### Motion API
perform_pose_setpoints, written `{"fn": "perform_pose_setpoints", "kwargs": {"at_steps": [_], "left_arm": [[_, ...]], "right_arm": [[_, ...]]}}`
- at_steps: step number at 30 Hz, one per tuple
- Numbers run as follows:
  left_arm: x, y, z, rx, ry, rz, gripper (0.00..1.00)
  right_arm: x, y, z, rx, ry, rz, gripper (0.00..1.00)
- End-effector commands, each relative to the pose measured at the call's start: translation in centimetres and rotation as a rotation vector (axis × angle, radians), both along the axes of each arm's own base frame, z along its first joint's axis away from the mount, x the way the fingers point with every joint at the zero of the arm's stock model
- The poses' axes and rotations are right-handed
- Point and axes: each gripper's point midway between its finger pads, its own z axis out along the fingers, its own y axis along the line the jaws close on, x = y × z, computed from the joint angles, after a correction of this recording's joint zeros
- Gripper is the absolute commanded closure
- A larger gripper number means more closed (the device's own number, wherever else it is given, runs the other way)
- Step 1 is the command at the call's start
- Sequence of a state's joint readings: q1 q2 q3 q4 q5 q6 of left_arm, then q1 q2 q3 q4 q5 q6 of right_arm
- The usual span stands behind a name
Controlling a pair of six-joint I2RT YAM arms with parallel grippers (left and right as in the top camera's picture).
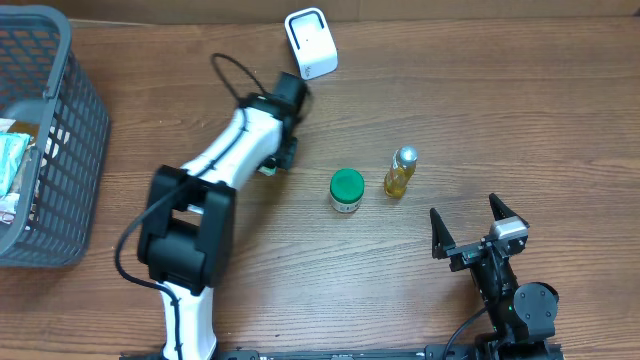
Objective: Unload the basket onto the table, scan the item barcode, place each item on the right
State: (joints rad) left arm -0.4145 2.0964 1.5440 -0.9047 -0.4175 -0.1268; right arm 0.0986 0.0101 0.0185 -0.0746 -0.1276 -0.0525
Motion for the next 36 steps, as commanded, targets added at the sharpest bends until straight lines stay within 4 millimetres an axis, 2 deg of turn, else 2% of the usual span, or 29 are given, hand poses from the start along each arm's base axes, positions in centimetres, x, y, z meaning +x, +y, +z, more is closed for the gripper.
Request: {"fn": "perform_pose_setpoints", "kwargs": {"at_steps": [1, 5, 8, 16, 30, 32, 36], "left_arm": [[1.0, 1.2, 3.8, 0.289, -0.190, 0.028, 0.96], [0.4, -0.7, 4.3, 0.323, -0.215, -0.020, 0.96], [0.2, -1.4, 4.2, 0.315, -0.219, -0.027, 0.94], [-0.3, -0.8, 3.4, 0.334, -0.208, -0.017, 0.93], [-2.1, 0.4, 0.2, 0.326, -0.210, 0.040, 0.89], [-2.2, 0.4, 0.0, 0.327, -0.207, 0.040, 0.86], [-2.3, 0.4, -0.1, 0.325, -0.204, 0.039, 0.72]], "right_arm": [[0.0, 0.1, -0.3, 0.000, 0.000, 0.006, 0.00], [0.0, 0.1, -0.3, 0.000, 0.000, 0.006, 0.00], [0.0, 0.1, -0.3, 0.000, 0.000, 0.006, 0.00], [0.0, 0.1, -0.3, 0.000, 0.000, 0.006, 0.00], [0.0, 0.1, -0.3, 0.001, -0.001, 0.006, 0.00], [0.0, 0.1, -0.3, 0.000, 0.000, 0.006, 0.00], [0.0, 0.1, -0.3, 0.000, 0.000, 0.006, 0.00]]}}
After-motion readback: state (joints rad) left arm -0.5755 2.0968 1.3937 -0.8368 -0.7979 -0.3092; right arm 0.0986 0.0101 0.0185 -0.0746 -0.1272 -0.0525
